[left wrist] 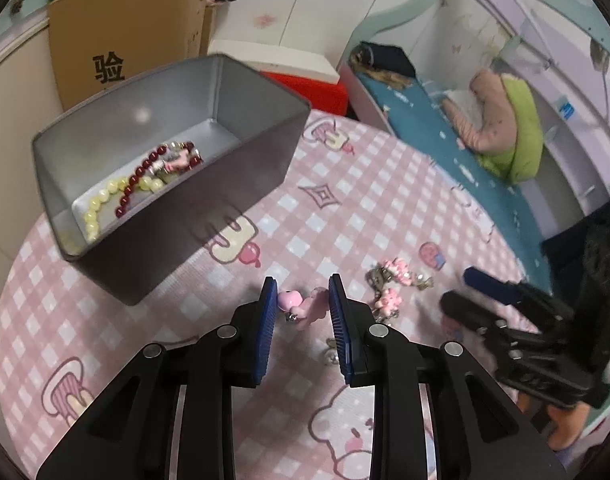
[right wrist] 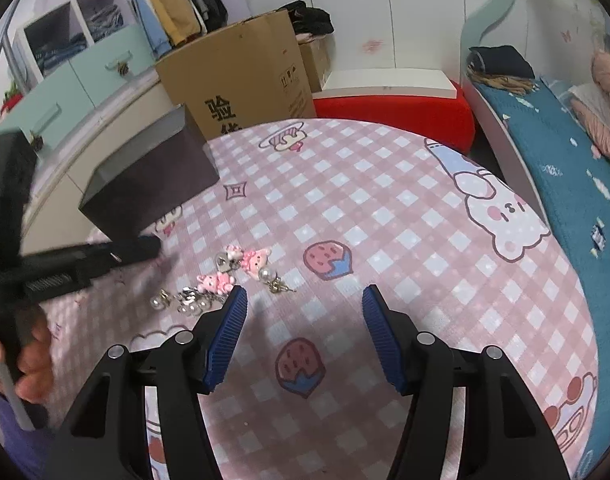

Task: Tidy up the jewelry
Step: 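Grasp a pink heart charm with the left gripper while the right gripper grasps a pearl earring, then carry the heart charm with the left gripper into the tin while the right gripper carries the earring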

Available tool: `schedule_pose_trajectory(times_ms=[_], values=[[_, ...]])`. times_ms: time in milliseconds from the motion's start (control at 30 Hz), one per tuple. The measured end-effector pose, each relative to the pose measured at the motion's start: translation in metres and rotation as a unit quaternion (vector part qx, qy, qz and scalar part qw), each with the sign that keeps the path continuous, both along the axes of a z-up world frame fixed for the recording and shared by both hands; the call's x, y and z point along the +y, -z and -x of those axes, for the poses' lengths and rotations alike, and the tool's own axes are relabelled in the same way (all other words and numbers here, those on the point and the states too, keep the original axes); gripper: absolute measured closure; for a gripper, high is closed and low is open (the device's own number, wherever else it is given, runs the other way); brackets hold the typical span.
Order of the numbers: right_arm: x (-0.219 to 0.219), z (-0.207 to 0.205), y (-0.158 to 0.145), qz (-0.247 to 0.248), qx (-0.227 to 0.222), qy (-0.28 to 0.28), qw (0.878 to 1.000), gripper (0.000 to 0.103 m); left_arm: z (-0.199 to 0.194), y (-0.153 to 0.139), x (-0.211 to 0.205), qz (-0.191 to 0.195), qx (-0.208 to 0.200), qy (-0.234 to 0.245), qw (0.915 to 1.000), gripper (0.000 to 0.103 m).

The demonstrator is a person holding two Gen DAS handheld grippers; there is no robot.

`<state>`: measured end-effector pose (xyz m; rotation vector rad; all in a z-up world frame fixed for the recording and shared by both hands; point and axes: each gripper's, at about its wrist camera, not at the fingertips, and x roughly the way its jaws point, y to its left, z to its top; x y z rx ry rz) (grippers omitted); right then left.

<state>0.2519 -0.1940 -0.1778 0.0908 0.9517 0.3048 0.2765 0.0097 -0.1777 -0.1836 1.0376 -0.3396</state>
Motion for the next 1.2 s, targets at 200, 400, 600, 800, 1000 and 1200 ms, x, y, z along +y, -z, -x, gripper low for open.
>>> schedule_pose_trajectory(times_ms=[200, 400, 600, 800, 1000, 1200], values=[[0.016, 0.001, 0.004, 0.044, -0.004, -0.022, 0.999, 0.044, 0.006, -0.015, 0.005, 0.016, -0.019, -0.002, 0.9997, 0.076], [0.028, -0.005, 0.006, 0.091, -0.018, -0.043, 0.995, 0.044, 0.007, -0.017, 0.007, 0.025, -0.02, 0.002, 0.9995, 0.076], [0.033, -0.01, 0.008, 0.103, -0.032, -0.072, 0.992, 0.052, 0.008, -0.018, 0.008, 0.03, -0.02, 0.0, 0.9993, 0.076], [0.043, -0.007, 0.005, 0.097, -0.031, -0.107, 0.989, 0.088, 0.009, -0.018, 0.007, 0.027, -0.022, 0.005, 0.9994, 0.076], [0.045, -0.001, 0.003, 0.103, -0.025, -0.098, 0.99, 0.093, 0.009, -0.021, 0.008, 0.031, -0.024, 0.006, 0.9992, 0.076], [0.029, 0.005, -0.015, 0.066, -0.029, -0.077, 0.994, 0.093, 0.012, -0.029, 0.007, 0.038, -0.03, 0.015, 0.9987, 0.076]])
